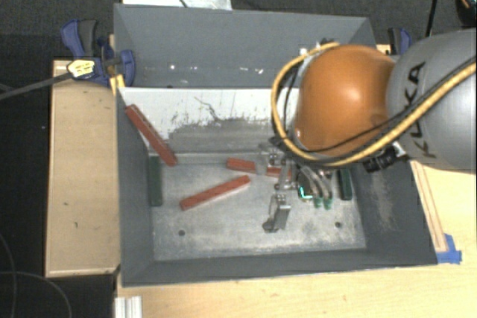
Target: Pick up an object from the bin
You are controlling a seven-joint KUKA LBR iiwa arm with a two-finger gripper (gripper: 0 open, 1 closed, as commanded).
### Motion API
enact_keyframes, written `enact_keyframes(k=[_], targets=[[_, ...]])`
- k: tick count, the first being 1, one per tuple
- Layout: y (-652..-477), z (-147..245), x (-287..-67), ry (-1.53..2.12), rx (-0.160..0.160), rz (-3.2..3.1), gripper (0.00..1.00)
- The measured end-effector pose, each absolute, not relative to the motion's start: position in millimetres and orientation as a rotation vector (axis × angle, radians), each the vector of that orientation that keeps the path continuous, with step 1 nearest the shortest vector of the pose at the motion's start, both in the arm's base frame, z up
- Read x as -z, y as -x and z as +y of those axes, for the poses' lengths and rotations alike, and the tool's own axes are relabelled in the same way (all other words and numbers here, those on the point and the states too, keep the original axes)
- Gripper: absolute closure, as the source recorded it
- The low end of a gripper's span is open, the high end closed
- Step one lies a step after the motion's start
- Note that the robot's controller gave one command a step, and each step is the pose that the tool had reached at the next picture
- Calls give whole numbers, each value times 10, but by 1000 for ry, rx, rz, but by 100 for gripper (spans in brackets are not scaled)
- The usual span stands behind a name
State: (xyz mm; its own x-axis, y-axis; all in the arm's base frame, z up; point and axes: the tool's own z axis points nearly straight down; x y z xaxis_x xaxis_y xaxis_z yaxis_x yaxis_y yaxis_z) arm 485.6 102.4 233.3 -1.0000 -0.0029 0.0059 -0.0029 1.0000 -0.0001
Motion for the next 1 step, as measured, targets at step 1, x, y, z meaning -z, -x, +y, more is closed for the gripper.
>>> enact_keyframes(k=[1], targets=[[-5251, 1329, -1090, 203, -1, -3130, 0]])
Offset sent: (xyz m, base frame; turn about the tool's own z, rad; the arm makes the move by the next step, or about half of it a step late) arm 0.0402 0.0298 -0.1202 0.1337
